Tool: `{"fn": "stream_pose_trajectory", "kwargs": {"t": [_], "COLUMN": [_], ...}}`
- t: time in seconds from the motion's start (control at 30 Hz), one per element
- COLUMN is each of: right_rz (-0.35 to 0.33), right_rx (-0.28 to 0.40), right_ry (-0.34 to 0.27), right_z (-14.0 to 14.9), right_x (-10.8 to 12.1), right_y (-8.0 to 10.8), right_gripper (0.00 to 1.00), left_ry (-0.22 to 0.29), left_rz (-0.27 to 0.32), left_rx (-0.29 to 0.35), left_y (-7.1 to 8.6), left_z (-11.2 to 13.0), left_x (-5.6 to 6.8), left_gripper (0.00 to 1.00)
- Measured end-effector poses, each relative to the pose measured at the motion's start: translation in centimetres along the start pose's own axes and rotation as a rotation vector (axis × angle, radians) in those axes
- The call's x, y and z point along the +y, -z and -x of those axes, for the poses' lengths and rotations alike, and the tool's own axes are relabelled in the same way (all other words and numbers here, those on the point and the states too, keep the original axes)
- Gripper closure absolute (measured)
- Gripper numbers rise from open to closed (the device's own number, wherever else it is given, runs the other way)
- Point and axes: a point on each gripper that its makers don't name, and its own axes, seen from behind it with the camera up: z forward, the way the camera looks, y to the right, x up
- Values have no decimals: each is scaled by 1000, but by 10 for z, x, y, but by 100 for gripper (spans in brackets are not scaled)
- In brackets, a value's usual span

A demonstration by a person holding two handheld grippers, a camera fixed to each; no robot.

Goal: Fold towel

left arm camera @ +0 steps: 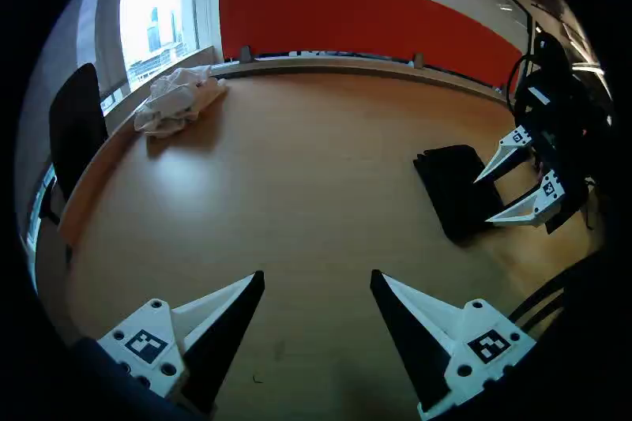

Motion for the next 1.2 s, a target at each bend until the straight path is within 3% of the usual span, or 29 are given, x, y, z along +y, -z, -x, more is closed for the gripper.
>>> {"fn": "stream_pose_trajectory", "kwargs": {"t": [0.77,1.2], "right_rz": [111,138], "right_rx": [-50,-79], "right_ry": [-113,-146], "right_z": [57,77], "right_x": [10,7], "right_y": [30,32], "right_gripper": [21,22], "left_ry": [-14,-22], "left_rz": [-2,-2], "left_rx": [1,0], "left_y": [-2,-2], "left_z": [-2,-3], "left_x": [0,1], "left_gripper": [0,0]}}
